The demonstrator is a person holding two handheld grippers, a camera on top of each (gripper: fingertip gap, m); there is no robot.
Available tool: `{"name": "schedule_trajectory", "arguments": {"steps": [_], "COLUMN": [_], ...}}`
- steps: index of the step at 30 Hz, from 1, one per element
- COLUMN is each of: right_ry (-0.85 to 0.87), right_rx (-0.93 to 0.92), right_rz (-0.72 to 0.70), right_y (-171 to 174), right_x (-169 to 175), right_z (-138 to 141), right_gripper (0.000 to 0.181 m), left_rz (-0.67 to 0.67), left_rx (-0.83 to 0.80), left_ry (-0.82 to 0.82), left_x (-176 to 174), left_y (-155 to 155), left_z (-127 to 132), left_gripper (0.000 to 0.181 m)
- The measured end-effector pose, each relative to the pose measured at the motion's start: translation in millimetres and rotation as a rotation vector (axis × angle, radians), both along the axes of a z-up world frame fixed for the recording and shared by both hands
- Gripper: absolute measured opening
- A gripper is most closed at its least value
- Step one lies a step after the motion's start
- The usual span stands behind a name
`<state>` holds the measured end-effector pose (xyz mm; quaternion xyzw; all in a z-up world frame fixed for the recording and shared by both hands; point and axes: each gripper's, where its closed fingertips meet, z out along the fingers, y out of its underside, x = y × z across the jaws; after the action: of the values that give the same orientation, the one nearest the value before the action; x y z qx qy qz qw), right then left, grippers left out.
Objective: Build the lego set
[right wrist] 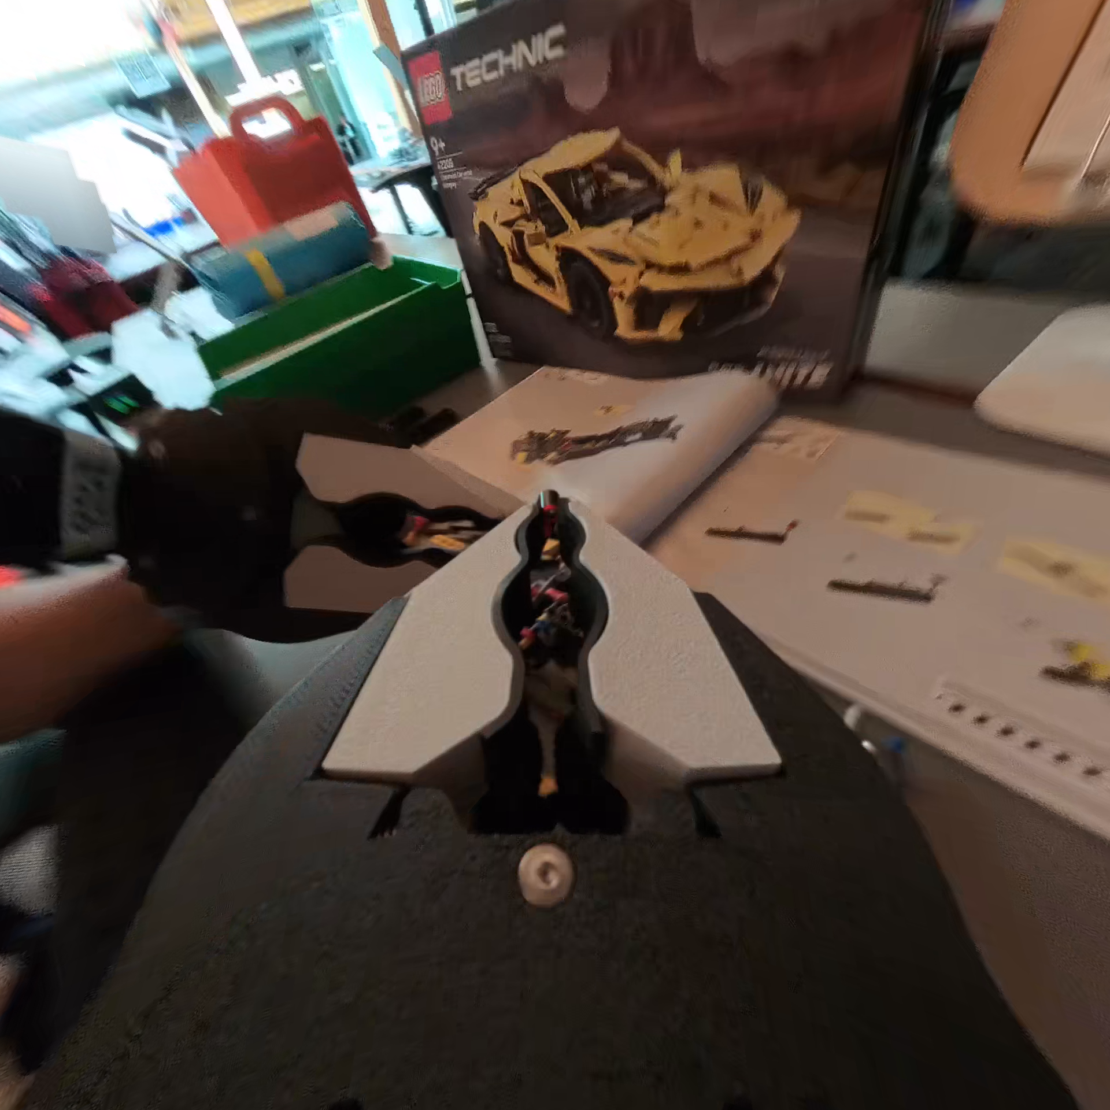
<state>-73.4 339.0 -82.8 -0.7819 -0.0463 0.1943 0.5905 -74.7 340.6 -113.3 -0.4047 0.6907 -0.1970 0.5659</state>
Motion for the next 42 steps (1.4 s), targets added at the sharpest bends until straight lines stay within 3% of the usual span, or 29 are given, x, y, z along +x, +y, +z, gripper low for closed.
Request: {"name": "schedule_trajectory", "arguments": {"steps": [2, 9, 13, 20, 23, 35, 42], "right_ry": [0.053, -0.180, -0.222, -0.212, -0.337, -0.586, -0.616], "right_rx": [-0.025, 0.178, 0.242, 0.261, 0.299, 0.326, 0.331], "right_rz": [0.013, -0.057, -0.093, -0.131, -0.171, -0.224, -0.231], "right_y": [-3.2, -5.2, -4.8, -3.4, -3.0, -0.6, 0.7], "right_x": [3.0, 4.6, 5.7, 9.2, 11.5, 6.3, 5.3], "right_z": [-1.7, 8.2, 8.6, 7.8, 9.5, 8.6, 8.9], "right_gripper": [0.004, 0.004, 0.004, 0.004, 0.004, 0.004, 0.004], "left_rz": [0.000, -0.014, -0.023, -0.021, -0.033, -0.037, -0.021], "left_rx": [0.012, -0.333, -0.504, -0.665, -0.742, -0.831, -0.805], "left_ry": [-0.006, -0.053, -0.072, -0.081, -0.086, -0.109, -0.097], "left_x": [0.6, 6.6, 8.0, 9.7, 9.6, 8.7, 9.3], "left_y": [-0.6, -8.0, -8.1, -7.2, -7.8, -8.0, -7.6], "left_z": [1.5, 5.7, 6.9, 6.2, 7.2, 10.8, 7.5], "left_gripper": [0.007, 0.006, 0.005, 0.005, 0.006, 0.006, 0.005]}}
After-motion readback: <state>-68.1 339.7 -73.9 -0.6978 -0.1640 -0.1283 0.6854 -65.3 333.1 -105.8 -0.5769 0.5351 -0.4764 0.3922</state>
